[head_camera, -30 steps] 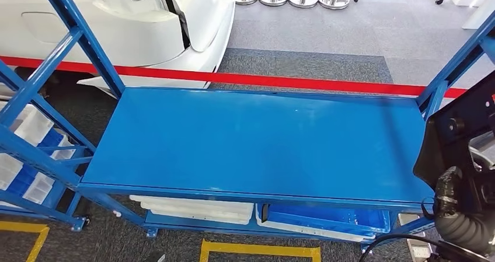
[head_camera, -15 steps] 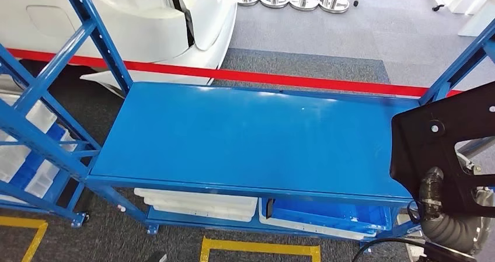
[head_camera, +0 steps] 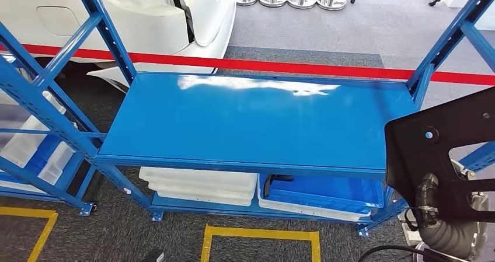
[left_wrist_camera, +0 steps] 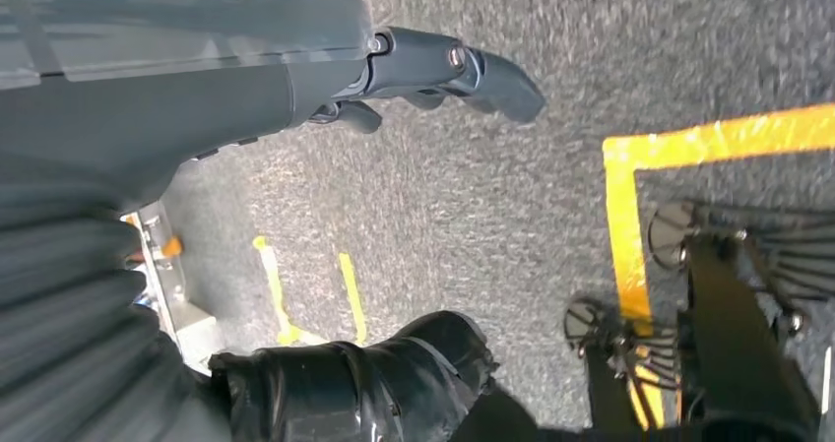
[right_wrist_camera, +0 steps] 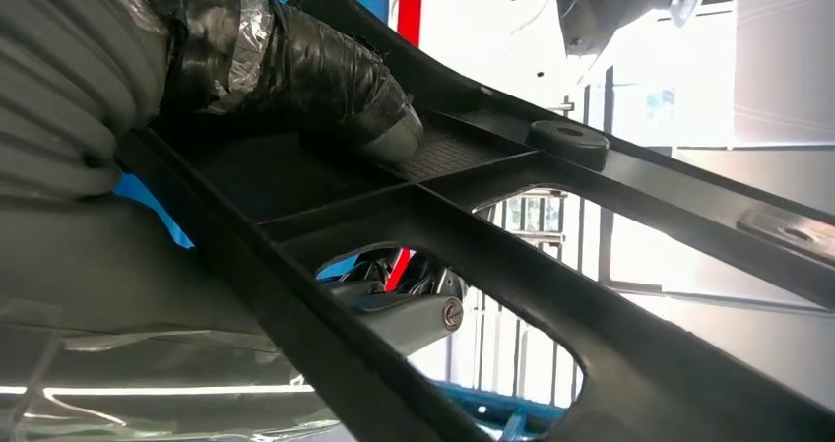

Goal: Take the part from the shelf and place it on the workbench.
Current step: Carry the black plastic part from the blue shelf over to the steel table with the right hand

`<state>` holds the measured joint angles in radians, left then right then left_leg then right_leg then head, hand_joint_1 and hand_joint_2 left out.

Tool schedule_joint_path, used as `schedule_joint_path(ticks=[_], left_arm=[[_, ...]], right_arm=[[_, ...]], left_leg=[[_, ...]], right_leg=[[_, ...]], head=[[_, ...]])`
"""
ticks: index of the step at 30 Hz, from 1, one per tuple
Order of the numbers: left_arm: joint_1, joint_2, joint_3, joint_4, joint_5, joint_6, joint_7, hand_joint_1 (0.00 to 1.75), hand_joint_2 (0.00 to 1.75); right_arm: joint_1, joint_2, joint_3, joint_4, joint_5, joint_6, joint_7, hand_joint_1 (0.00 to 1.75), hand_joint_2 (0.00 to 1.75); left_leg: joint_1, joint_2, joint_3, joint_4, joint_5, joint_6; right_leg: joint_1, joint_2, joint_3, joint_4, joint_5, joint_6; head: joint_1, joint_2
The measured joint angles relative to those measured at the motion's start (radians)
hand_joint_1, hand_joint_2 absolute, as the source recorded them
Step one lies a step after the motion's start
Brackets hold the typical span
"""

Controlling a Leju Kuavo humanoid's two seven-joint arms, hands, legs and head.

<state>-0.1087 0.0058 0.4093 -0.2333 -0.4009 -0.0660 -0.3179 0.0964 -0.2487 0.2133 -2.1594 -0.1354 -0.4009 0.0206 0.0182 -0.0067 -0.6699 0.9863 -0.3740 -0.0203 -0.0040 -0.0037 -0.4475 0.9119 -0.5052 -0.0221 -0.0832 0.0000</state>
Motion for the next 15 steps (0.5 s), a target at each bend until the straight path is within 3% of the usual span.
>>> schedule_joint_path(ticks=[2,3,4,5,6,8,10,11,13,15], left_arm=[[0.001,0.007,0.000,0.000,0.001,0.000,0.000,0.00,1.75],[0.001,0.012,0.000,0.000,0.001,0.000,-0.001,0.00,1.75],[0.001,0.016,0.000,0.000,0.001,0.000,-0.001,0.00,1.75],[0.001,0.019,0.000,0.000,0.001,0.000,-0.001,0.00,1.75],[0.001,0.020,0.000,0.000,0.001,0.000,-0.001,0.00,1.75],[-0.001,0.021,0.000,0.000,0.001,0.000,-0.001,0.00,1.75],[-0.005,0.021,0.000,0.000,0.001,0.000,-0.001,0.00,1.75],[-0.008,0.021,0.000,0.000,0.001,0.000,-0.001,0.00,1.75],[-0.010,0.021,0.000,0.000,0.001,-0.002,-0.001,0.00,1.75],[-0.009,0.020,0.000,0.000,0.001,-0.005,-0.002,0.00,1.75]], right_arm=[[0.002,0.000,0.000,0.000,0.000,0.000,0.000,1.75,1.75],[0.004,0.000,0.001,0.000,0.000,0.000,0.001,1.75,1.75],[0.006,0.000,0.001,0.000,0.000,0.000,0.002,1.75,1.75],[0.008,0.000,0.002,0.000,0.000,0.000,0.004,1.75,1.75],[0.009,0.000,0.002,0.000,0.000,0.001,0.005,1.75,1.75],[0.011,0.000,0.004,0.000,0.001,0.002,0.008,1.75,1.75],[0.012,-0.001,0.004,0.000,0.002,0.003,0.009,1.75,1.75],[0.012,-0.001,0.005,0.000,0.003,0.003,0.009,1.75,1.75],[0.012,-0.003,0.005,-0.001,0.006,0.004,0.010,1.75,1.75],[0.012,-0.006,0.005,-0.002,0.008,0.005,0.010,1.75,1.75]], left_leg=[[0.000,0.001,-0.029,0.115,-0.112,-0.002],[0.000,0.001,-0.041,0.185,-0.152,-0.003],[0.000,0.001,-0.044,0.241,-0.164,-0.003],[0.000,0.001,-0.034,0.271,-0.154,-0.002],[-0.001,0.001,-0.007,0.265,-0.128,0.000],[-0.004,0.001,0.091,0.157,-0.090,0.009],[-0.009,0.001,0.180,0.027,-0.102,0.021],[-0.012,0.002,0.202,-0.012,-0.116,0.026],[-0.010,0.003,0.210,-0.045,-0.125,0.033],[-0.004,0.004,0.208,-0.059,-0.121,0.042]], right_leg=[[-0.001,-0.001,-0.023,-0.002,0.020,-0.009],[0.000,-0.002,-0.034,-0.002,0.030,-0.011],[0.002,-0.002,-0.046,-0.001,0.039,-0.011],[0.002,-0.002,-0.059,0.000,0.048,-0.010],[0.003,-0.002,-0.068,0.003,0.056,-0.009],[0.004,-0.001,-0.083,0.013,0.067,-0.004],[0.005,-0.002,-0.095,0.024,0.075,0.004],[0.005,-0.003,-0.101,0.028,0.080,0.011],[0.005,-0.004,-0.111,0.032,0.087,0.023],[0.005,-0.002,-0.134,0.071,0.061,0.036]], head=[[-0.002,0.000],[-0.002,0.000],[-0.002,0.000],[-0.002,0.000],[-0.002,0.000],[-0.002,0.000],[-0.003,0.000],[-0.003,0.000],[-0.005,0.000],[-0.004,0.000]])
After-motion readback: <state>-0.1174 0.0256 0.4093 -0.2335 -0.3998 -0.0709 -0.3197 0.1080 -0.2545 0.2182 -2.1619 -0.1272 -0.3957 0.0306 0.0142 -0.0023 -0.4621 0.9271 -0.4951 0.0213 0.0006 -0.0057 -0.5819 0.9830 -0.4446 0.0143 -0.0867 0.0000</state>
